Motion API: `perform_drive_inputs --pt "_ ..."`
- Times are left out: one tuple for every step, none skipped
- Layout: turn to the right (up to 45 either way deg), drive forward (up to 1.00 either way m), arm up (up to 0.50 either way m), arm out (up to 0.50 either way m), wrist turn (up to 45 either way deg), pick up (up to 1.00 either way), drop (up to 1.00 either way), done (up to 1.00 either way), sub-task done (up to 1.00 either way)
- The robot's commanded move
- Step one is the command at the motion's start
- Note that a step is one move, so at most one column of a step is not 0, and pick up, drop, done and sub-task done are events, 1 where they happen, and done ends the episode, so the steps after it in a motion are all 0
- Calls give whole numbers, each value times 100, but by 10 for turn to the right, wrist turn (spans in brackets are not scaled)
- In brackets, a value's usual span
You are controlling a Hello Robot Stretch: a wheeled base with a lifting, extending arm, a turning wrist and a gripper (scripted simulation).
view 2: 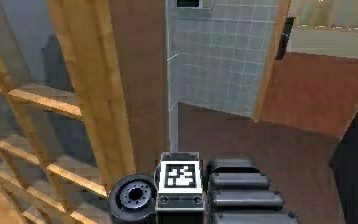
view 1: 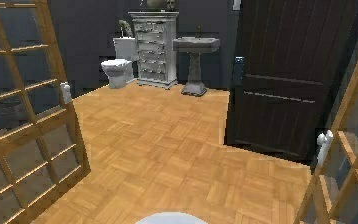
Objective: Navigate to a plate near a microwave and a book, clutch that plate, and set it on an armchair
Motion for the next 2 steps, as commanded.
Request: perform_drive_inputs --pt "0 100 0 0 0 0 0 0 0" --pt "0 80 0 0 0 0 0 0 0"
